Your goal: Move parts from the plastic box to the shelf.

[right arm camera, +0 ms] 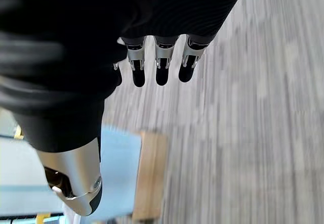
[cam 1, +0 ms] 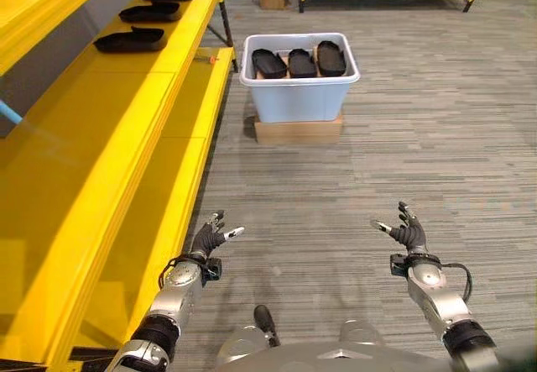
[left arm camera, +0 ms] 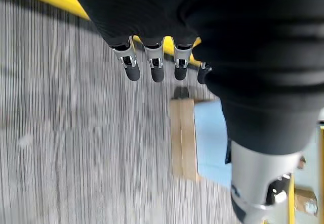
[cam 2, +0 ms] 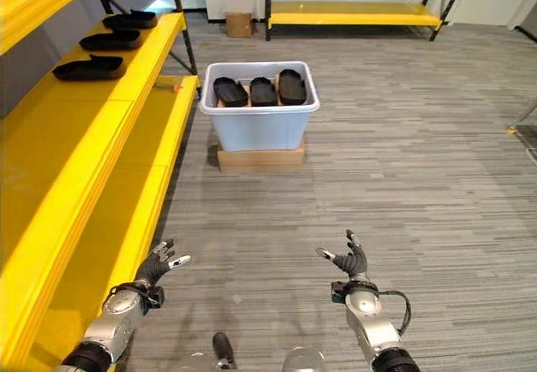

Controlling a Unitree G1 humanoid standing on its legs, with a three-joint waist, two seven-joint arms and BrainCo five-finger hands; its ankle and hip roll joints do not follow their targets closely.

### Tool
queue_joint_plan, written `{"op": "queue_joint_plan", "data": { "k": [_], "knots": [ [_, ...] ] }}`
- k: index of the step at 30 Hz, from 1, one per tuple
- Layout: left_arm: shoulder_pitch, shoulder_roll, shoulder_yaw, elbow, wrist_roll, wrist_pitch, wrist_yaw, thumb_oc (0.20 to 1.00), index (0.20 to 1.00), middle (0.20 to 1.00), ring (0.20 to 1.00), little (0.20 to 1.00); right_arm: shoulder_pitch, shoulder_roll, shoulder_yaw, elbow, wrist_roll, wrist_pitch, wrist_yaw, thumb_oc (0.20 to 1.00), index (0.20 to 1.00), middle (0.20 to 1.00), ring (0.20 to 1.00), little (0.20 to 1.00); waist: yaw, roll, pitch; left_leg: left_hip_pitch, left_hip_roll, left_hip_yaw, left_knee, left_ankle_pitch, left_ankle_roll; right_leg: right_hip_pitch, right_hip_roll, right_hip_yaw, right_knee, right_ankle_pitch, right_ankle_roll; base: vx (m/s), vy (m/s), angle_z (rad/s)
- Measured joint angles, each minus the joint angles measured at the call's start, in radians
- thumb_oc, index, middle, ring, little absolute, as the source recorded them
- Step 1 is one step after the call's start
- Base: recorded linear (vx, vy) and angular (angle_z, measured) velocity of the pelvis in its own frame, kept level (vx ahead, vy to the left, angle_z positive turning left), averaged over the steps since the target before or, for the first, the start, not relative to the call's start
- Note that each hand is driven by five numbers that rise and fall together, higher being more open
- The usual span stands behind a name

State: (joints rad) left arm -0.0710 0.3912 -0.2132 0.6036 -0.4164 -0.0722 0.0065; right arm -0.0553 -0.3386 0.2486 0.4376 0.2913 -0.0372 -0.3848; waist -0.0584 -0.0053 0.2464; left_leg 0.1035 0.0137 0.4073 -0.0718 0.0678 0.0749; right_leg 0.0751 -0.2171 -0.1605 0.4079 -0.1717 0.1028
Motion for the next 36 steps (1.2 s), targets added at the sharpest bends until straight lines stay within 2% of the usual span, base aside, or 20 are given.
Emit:
{"op": "queue_joint_plan", "data": {
  "k": [5,7,8,9,11,12,15,17,18,20,21,23,25,26,28,29,31,32,34,36],
  "knots": [
    [-0.018,0.009,-0.037,0.0,0.018,0.0,-0.011,1.0,1.0,1.0,1.0,1.0,-0.07,0.022,-0.002,-0.005,0.0,-0.024,-0.075,1.0,1.0,1.0,1.0,1.0,0.022,0.003,0.005,0.027,-0.059,0.006,0.009,-0.049,0.035,-0.124,-0.082,0.014,0.256,0.067,0.091,0.19,0.23,-0.04],
    [-0.01,0.006,-0.069,-0.007,0.019,0.0,-0.022,1.0,1.0,1.0,1.0,1.0,-0.085,0.02,0.002,0.006,-0.001,-0.027,-0.087,1.0,1.0,1.0,1.0,1.0,0.021,0.024,0.009,0.054,-0.065,0.025,0.014,-0.083,0.048,-0.203,-0.118,0.015,0.398,0.16,0.107,0.25,-0.01,-0.34],
    [-0.002,0.015,-0.076,-0.025,0.02,0.0,-0.024,1.0,1.0,1.0,1.0,1.0,-0.087,0.022,0.001,0.013,0.0,-0.029,-0.089,1.0,1.0,1.0,1.0,1.0,0.02,0.026,0.008,0.072,-0.07,0.042,0.0,-0.089,0.043,-0.252,-0.124,0.002,0.469,0.133,0.102,0.22,-0.168,-0.48],
    [0.01,0.017,-0.068,-0.05,0.022,0.0,-0.024,1.0,1.0,1.0,1.0,1.0,-0.089,0.02,-0.002,0.014,0.0,-0.029,-0.088,1.0,1.0,1.0,1.0,1.0,0.019,0.031,0.009,0.075,-0.063,0.051,-0.002,-0.099,0.027,-0.276,-0.086,-0.007,0.401,0.055,0.097,0.24,-0.172,-0.37],
    [0.001,0.02,-0.058,-0.075,0.026,0.0,-0.028,1.0,1.0,1.0,1.0,1.0,-0.088,0.01,-0.011,0.013,0.0,-0.031,-0.09,1.0,1.0,1.0,1.0,1.0,-0.006,0.026,0.017,0.069,-0.045,0.067,0.005,-0.102,0.02,-0.282,0.01,-0.06,0.061,0.019,0.058,0.35,-0.208,-0.11],
    [-0.002,0.018,-0.057,-0.076,0.027,0.002,-0.03,1.0,1.0,1.0,1.0,1.0,-0.081,0.004,-0.013,0.006,-0.001,-0.032,-0.09,1.0,1.0,1.0,1.0,1.0,-0.014,0.016,0.014,0.071,-0.05,0.069,0.005,-0.121,0.002,-0.292,0.041,-0.082,-0.11,0.049,0.053,0.38,-0.278,0.03],
    [-0.013,0.009,-0.062,-0.076,0.043,0.008,-0.032,1.0,1.0,1.0,1.0,1.0,-0.049,0.005,-0.035,-0.003,-0.001,-0.036,-0.1,1.0,1.0,1.0,1.0,1.0,-0.035,-0.022,0.012,0.068,-0.087,0.041,0.034,-0.163,-0.004,-0.321,0.018,-0.087,-0.438,0.176,0.074,0.39,-0.218,0.17],
    [-0.014,-0.004,-0.078,-0.07,0.052,0.006,-0.047,1.0,1.0,1.0,1.0,1.0,-0.013,0.01,-0.067,0.011,-0.002,-0.038,-0.13,1.0,1.0,1.0,1.0,1.0,-0.051,-0.029,0.018,0.074,-0.098,0.006,0.074,-0.202,0.0,-0.355,-0.026,-0.036,-0.504,0.239,0.067,0.42,-0.202,0.49],
    [0.005,-0.017,-0.095,-0.069,0.057,0.006,-0.053,1.0,1.0,1.0,1.0,1.0,0.006,0.007,-0.083,0.025,-0.001,-0.029,-0.146,1.0,1.0,1.0,1.0,1.0,-0.054,-0.009,0.032,0.105,-0.084,-0.008,0.085,-0.217,0.0,-0.346,-0.032,-0.016,-0.49,0.254,0.057,0.45,-0.314,0.45],
    [0.049,-0.033,-0.102,-0.078,0.058,0.005,-0.067,1.0,1.0,1.0,1.0,1.0,0.031,0.006,-0.084,0.027,-0.001,-0.033,-0.169,1.0,1.0,1.0,1.0,1.0,-0.056,0.013,0.024,0.153,-0.056,-0.035,0.082,-0.24,-0.04,-0.321,-0.01,-0.014,-0.409,0.268,0.05,0.5,-0.311,0.48],
    [0.058,-0.033,-0.124,-0.081,0.057,0.001,-0.068,1.0,1.0,1.0,1.0,1.0,0.042,0.003,-0.084,0.031,-0.001,-0.032,-0.172,1.0,1.0,1.0,1.0,1.0,-0.061,0.014,0.016,0.192,-0.031,-0.063,0.076,-0.258,-0.07,-0.27,0.018,-0.015,-0.34,0.265,0.044,0.59,-0.248,0.65],
    [0.059,-0.045,-0.14,-0.086,0.053,0.0,-0.068,1.0,1.0,1.0,1.0,1.0,0.017,-0.015,-0.085,0.034,-0.001,-0.034,-0.171,1.0,1.0,1.0,1.0,1.0,-0.067,0.042,0.008,0.221,0.02,-0.094,0.084,-0.261,-0.092,-0.247,0.079,0.003,-0.314,0.324,-0.039,0.47,-0.253,0.54],
    [0.051,-0.058,-0.138,-0.092,0.043,-0.008,-0.073,1.0,1.0,1.0,1.0,1.0,-0.02,-0.041,-0.079,0.036,-0.003,-0.037,-0.165,1.0,1.0,1.0,1.0,1.0,-0.062,0.06,-0.001,0.203,0.085,-0.085,0.168,-0.206,-0.133,-0.221,0.119,-0.023,-0.273,0.27,-0.121,0.41,-0.29,0.16],
    [0.047,-0.061,-0.129,-0.093,0.038,-0.014,-0.079,1.0,1.0,1.0,1.0,1.0,-0.031,-0.055,-0.082,0.029,-0.003,-0.044,-0.163,1.0,1.0,1.0,1.0,1.0,-0.064,0.059,-0.005,0.181,0.1,-0.089,0.218,-0.176,-0.138,-0.203,0.124,-0.035,-0.281,0.243,-0.12,0.33,-0.24,0.16],
    [0.036,-0.067,-0.122,-0.106,0.023,-0.021,-0.108,1.0,1.0,1.0,1.0,1.0,-0.035,-0.109,-0.088,0.027,-0.017,-0.058,-0.14,1.0,1.0,1.0,1.0,1.0,-0.064,0.072,-0.014,0.13,0.135,-0.089,0.311,-0.141,-0.161,-0.149,0.162,-0.055,-0.298,0.194,-0.185,0.29,-0.34,0.12],
    [0.031,-0.067,-0.118,-0.107,0.007,-0.021,-0.121,1.0,1.0,1.0,1.0,1.0,-0.031,-0.114,-0.09,0.028,-0.023,-0.058,-0.132,1.0,1.0,1.0,1.0,1.0,-0.068,0.072,-0.015,0.121,0.15,-0.069,0.318,-0.095,-0.179,-0.138,0.171,-0.075,-0.294,0.169,-0.186,0.32,-0.428,0.25],
    [0.024,-0.065,-0.122,-0.105,-0.005,-0.02,-0.133,1.0,1.0,1.0,1.0,1.0,-0.002,-0.107,-0.085,0.028,-0.022,-0.057,-0.122,1.0,1.0,1.0,1.0,1.0,-0.097,0.042,-0.037,0.07,0.192,-0.075,0.406,-0.029,-0.248,-0.111,0.17,-0.13,-0.292,0.115,-0.19,0.25,-0.263,0.69],
    [0.023,-0.067,-0.13,-0.103,-0.006,-0.017,-0.135,1.0,1.0,1.0,1.0,1.0,0.004,-0.101,-0.098,0.028,-0.021,-0.06,-0.123,1.0,1.0,1.0,1.0,1.0,-0.083,0.025,-0.056,-0.016,0.24,-0.024,0.56,-0.02,-0.237,-0.101,0.182,-0.142,-0.304,0.101,-0.232,0.21,-0.12,0.53],
    [0.021,-0.071,-0.133,-0.094,-0.006,-0.009,-0.133,1.0,1.0,1.0,1.0,1.0,-0.007,-0.095,-0.111,0.029,-0.02,-0.068,-0.13,1.0,1.0,1.0,1.0,1.0,-0.083,0.021,-0.057,-0.084,0.214,-0.031,0.638,-0.1,-0.229,-0.085,0.189,-0.144,-0.325,0.094,-0.239,0.23,0.001,0.13],
    [0.026,-0.066,-0.13,-0.091,-0.006,0.0,-0.131,1.0,1.0,1.0,1.0,1.0,-0.015,-0.09,-0.121,0.029,-0.019,-0.069,-0.131,1.0,1.0,1.0,1.0,1.0,-0.089,0.019,-0.057,-0.123,0.165,-0.01,0.589,-0.165,-0.19,-0.064,0.192,-0.145,-0.328,0.09,-0.226,0.22,0.109,0.07]
  ]
}}
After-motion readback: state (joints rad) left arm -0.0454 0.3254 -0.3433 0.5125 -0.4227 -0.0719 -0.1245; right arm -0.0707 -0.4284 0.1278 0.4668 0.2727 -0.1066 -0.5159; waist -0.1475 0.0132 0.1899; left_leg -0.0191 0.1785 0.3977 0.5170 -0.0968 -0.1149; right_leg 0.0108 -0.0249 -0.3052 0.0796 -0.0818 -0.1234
